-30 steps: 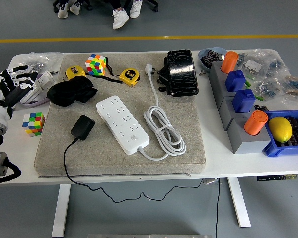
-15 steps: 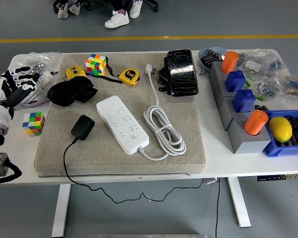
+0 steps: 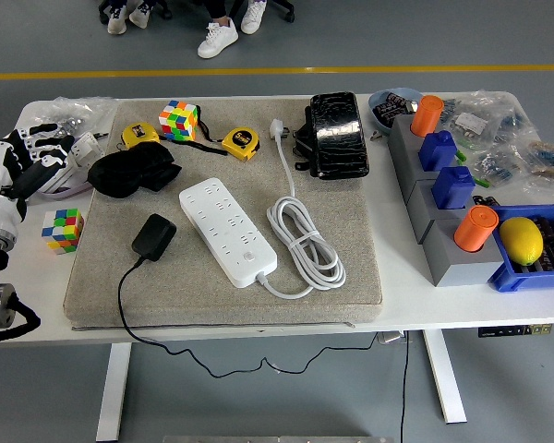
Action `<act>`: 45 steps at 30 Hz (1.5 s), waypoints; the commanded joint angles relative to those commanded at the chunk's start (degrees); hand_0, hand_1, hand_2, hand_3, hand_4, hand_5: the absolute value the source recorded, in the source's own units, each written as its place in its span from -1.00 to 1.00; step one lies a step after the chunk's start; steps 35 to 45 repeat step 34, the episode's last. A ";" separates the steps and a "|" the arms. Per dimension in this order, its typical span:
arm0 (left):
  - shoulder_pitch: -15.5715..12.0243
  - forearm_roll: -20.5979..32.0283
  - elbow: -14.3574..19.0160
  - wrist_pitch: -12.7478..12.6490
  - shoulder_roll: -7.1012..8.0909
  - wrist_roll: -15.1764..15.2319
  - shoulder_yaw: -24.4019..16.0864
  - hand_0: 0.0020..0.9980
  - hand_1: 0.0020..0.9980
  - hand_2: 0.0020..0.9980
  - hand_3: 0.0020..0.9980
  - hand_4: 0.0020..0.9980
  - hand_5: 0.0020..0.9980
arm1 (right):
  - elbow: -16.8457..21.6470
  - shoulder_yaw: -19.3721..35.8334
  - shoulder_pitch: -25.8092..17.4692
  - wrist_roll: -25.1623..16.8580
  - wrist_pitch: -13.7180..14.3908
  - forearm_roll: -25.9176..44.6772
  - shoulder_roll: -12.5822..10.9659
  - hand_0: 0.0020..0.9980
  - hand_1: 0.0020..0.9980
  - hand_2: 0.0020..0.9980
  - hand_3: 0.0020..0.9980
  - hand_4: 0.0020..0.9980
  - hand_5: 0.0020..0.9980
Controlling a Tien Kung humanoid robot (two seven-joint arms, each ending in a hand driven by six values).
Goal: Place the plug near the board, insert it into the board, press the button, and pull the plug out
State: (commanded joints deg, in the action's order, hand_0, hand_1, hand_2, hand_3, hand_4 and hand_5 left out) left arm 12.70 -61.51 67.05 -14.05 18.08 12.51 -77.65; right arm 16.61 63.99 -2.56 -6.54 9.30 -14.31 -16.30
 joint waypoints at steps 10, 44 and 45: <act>-0.54 0.05 0.16 0.05 -0.06 -0.14 -0.04 -0.21 0.01 0.08 0.27 0.69 -0.32 | 0.06 0.98 -0.66 0.11 -0.04 -0.23 0.04 0.10 0.22 0.09 0.02 0.69 -0.26; -0.68 0.04 0.22 0.13 -0.73 -0.37 -0.95 -0.21 0.01 0.08 0.27 0.69 -0.32 | 0.13 3.68 -1.21 0.02 0.11 -0.89 0.22 0.10 0.22 0.09 0.02 0.69 -0.25; -0.68 0.04 0.22 0.13 -0.73 -0.37 -0.95 -0.21 0.01 0.08 0.27 0.69 -0.32 | 0.13 3.68 -1.21 0.02 0.11 -0.89 0.22 0.10 0.22 0.09 0.02 0.69 -0.25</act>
